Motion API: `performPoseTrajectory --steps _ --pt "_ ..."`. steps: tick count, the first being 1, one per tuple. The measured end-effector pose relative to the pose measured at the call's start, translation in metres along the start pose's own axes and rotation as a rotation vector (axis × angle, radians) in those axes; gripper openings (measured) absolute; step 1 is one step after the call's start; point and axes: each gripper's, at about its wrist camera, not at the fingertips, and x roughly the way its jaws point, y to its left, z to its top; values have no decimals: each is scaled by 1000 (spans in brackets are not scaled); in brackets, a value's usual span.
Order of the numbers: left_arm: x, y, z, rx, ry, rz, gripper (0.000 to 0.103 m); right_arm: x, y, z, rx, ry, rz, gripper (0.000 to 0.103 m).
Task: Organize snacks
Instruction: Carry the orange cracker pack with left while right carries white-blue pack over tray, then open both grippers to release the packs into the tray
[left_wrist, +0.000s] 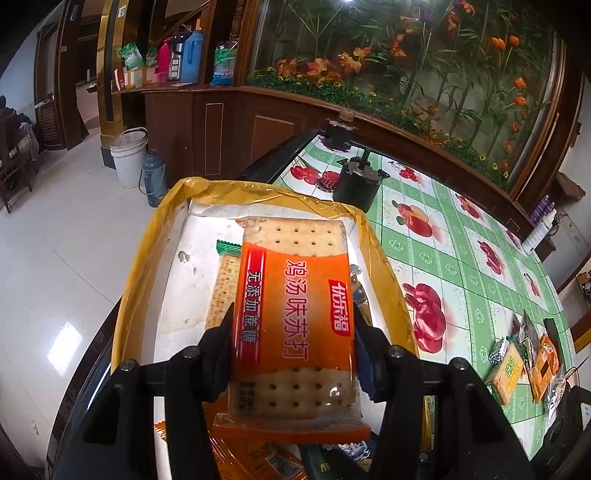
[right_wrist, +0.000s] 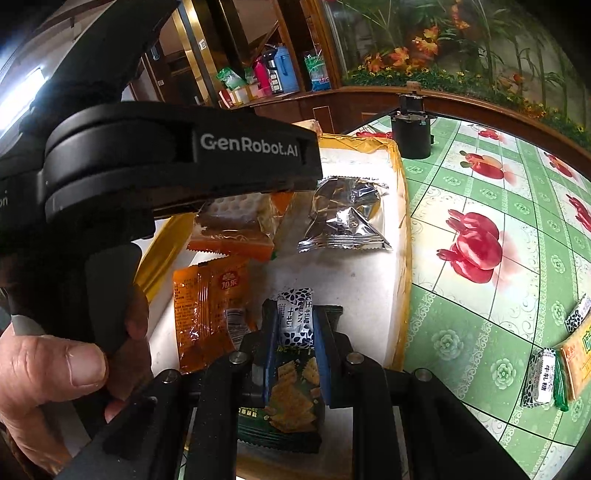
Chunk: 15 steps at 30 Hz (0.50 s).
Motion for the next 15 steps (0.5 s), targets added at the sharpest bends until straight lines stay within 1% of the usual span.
performPoseTrajectory --steps 15 --pt "-1 -1 -1 1 -9 5 55 0 0 1 -9 -8 10 22"
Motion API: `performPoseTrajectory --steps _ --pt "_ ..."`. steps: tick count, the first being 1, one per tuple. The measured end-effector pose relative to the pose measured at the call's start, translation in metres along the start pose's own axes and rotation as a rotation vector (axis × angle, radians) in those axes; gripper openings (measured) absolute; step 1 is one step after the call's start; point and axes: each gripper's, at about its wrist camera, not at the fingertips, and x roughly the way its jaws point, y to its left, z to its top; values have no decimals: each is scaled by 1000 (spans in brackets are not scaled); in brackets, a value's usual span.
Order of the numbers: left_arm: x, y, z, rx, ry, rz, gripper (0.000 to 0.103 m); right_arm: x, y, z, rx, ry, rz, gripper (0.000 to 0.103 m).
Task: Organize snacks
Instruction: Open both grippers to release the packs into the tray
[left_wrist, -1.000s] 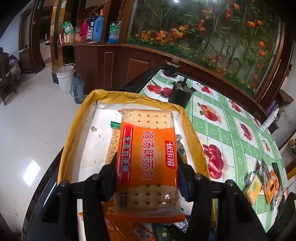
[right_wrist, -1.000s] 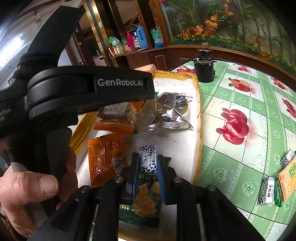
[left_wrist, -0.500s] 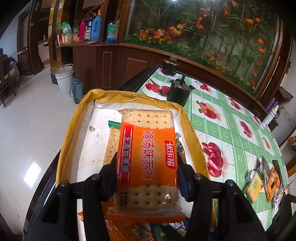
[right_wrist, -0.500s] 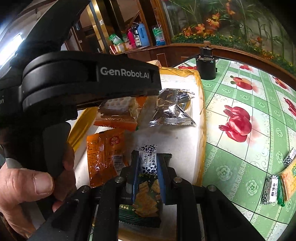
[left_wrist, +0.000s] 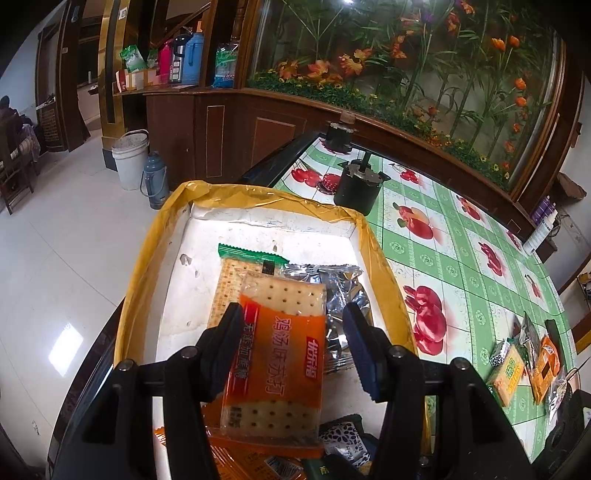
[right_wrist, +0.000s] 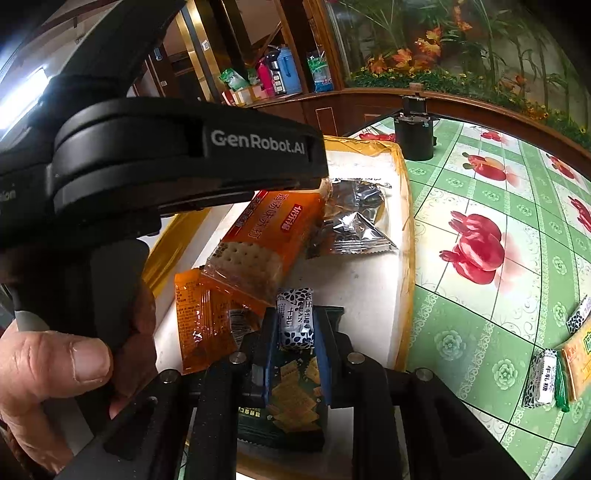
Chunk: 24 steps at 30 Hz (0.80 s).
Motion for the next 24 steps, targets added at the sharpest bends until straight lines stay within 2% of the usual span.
performPoseTrajectory --steps 6,17,24 --pt "-1 0 0 1 -7 3 63 -7 2 1 -15 -18 -1 23" --pt "-3 1 2 6 -21 8 66 -30 -5 7 25 -77 25 23" --pt "-12 -3 2 17 -62 7 67 -58 -26 14 114 -103 48 23"
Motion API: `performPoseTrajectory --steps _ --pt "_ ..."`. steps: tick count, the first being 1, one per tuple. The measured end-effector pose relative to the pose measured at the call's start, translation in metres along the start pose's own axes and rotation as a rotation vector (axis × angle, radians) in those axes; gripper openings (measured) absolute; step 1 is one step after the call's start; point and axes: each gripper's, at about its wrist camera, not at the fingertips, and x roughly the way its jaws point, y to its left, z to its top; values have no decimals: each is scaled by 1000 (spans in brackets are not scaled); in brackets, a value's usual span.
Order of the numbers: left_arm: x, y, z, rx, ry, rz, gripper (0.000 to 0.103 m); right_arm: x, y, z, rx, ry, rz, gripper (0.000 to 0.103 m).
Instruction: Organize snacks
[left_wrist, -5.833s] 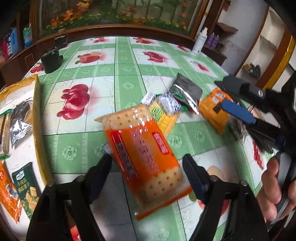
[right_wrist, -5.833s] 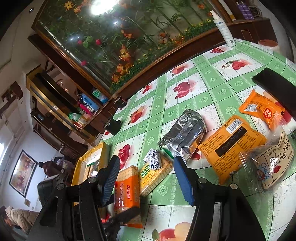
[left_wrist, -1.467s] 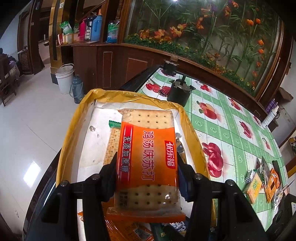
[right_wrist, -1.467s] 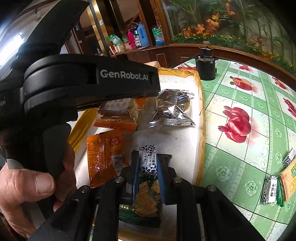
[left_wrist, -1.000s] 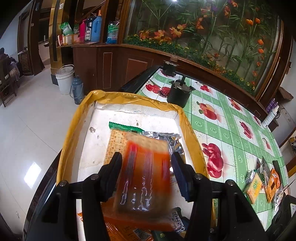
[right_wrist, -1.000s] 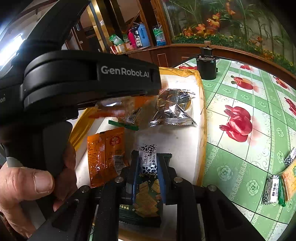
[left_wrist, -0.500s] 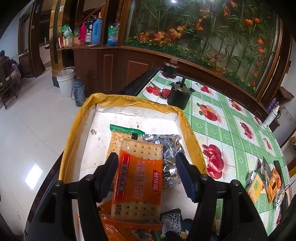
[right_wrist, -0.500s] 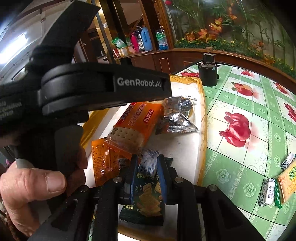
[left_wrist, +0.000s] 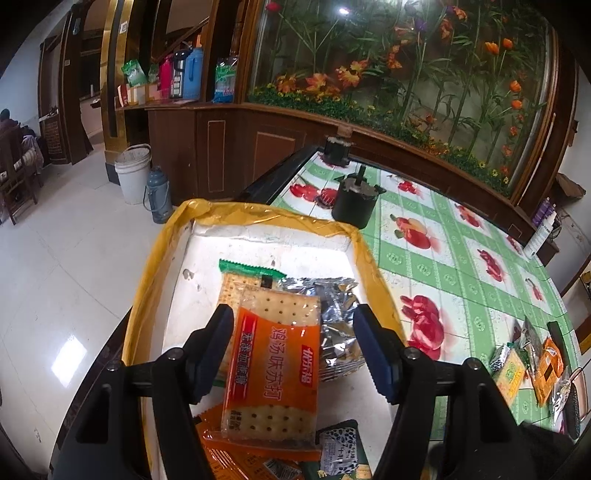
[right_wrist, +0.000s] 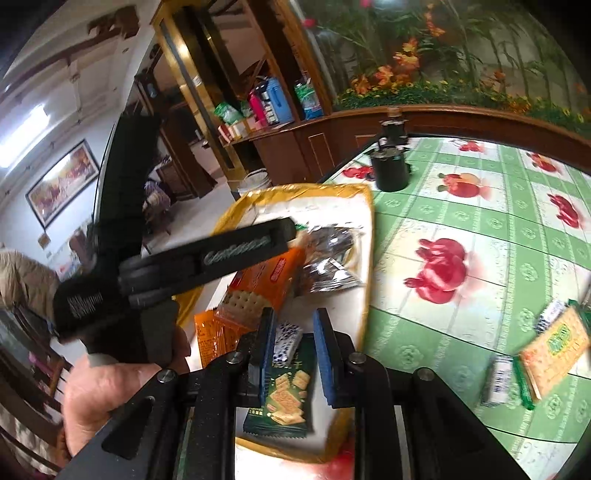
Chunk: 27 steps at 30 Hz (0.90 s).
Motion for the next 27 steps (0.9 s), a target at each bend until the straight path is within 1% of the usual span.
performPoseTrajectory --steps 3,5,8,10,12,14,15,16,17,18,19,21,22,23,25,27 --pt "-4 -4 1 19 -30 -6 67 -21 -21 7 52 -12 2 23" --pt "-6 -8 1 28 -39 -13 67 -38 -37 8 62 -28 -21 23" --pt "-10 -14 0 52 -53 -8 67 -66 -70 7 82 -69 -112 23" --pt "-15 -18 0 58 -66 -12 67 -83 -100 4 142 -105 -156 24" --pt "-20 -23 -1 57 -64 -42 67 -99 -133 -3 233 -149 -187 24" --pt "-25 -34 -2 64 -43 -91 67 -107 -162 -6 314 -154 -214 24" --pt "-28 -42 -4 75 -28 -134 67 -111 -172 -5 341 -162 -232 24" --pt "-31 -53 -7 94 -8 -197 67 -115 -182 -5 362 -172 -248 24" --pt "-32 -60 -10 103 7 -233 67 -120 -189 -4 384 -179 -264 24" --pt "-32 -70 -15 118 36 -287 67 -123 -193 -4 406 -183 -269 24" --pt "-31 -86 -21 148 80 -355 67 -127 -198 -4 435 -188 -263 24" --pt "-28 -108 -32 197 130 -408 67 -133 -203 -4 484 -198 -222 24" --pt "-25 -123 -40 234 158 -424 66 -135 -203 -4 496 -202 -201 24" --pt "-23 -134 -47 266 176 -424 64 -137 -206 -6 497 -206 -198 24" --pt "-16 -158 -63 340 211 -390 53 -142 -204 -6 491 -214 -203 24" --pt "-8 -168 -73 361 242 -367 53 -146 -203 -8 494 -227 -196 24"
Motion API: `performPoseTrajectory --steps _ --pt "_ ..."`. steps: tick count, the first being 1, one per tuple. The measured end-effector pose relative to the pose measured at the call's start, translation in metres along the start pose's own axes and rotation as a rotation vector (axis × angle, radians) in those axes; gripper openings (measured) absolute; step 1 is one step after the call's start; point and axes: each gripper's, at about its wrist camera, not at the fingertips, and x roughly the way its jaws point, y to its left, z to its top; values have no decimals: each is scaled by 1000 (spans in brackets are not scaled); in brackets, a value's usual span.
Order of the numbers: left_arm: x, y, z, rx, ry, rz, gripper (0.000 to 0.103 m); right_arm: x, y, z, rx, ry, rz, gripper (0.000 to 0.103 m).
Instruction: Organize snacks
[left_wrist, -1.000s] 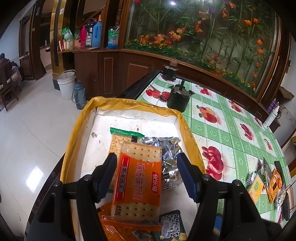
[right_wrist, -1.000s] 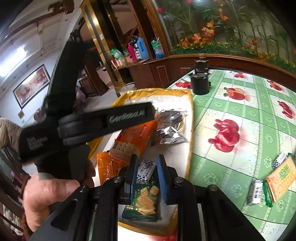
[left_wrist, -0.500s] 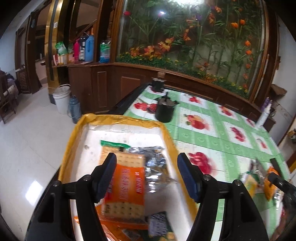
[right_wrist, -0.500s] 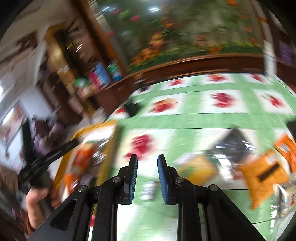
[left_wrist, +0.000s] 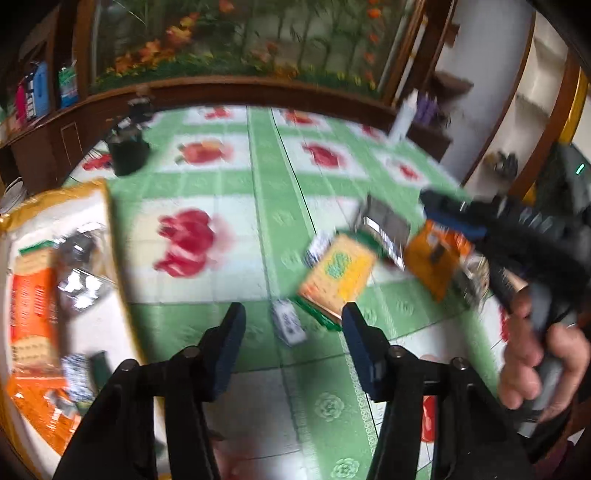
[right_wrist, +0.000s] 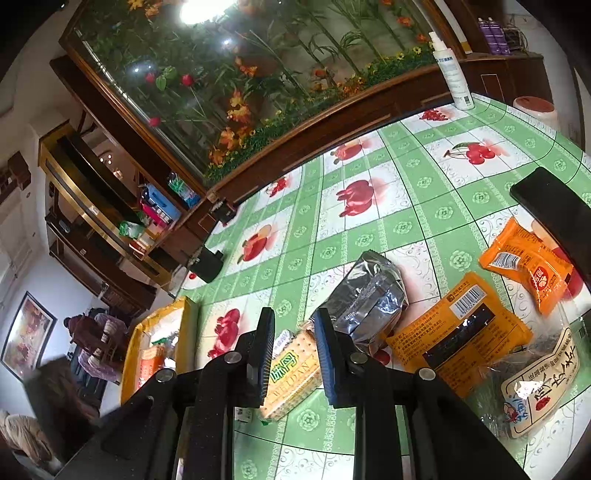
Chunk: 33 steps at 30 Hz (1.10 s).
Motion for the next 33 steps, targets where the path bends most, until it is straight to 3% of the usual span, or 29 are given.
performPoseTrajectory --steps 2,5,7,10,13,17,22,26,28,31,33 --pt "15 -4 -3 9 28 73 52 0 0 0 3 -1 9 24" --pt "31 -5 -6 24 56 111 45 2 3 0 1 6 16 24" --pt "43 -3 -7 23 85 102 23 4 5 -1 -8 12 19 24" --pt "45 -5 -6 59 64 141 13 7 10 -4 -33 21 16 24" --pt "41 0 -9 37 47 86 13 12 13 -7 -53 34 12 24" --pt "17 6 -5 8 -47 46 13 25 22 -14 -118 66 -5 24" --pt "-9 29 4 -75 -159 76 13 52 51 -28 -218 152 48 24" --pt "-27 46 6 -123 -214 99 13 84 74 -37 -217 248 85 24" --pt "-27 49 6 -121 -218 123 13 103 87 -43 -258 280 45 24" --pt "-23 51 8 -124 -203 100 13 119 96 -53 -293 318 0 24" --pt "-22 50 7 -118 -196 104 13 122 95 -60 -317 361 -73 24"
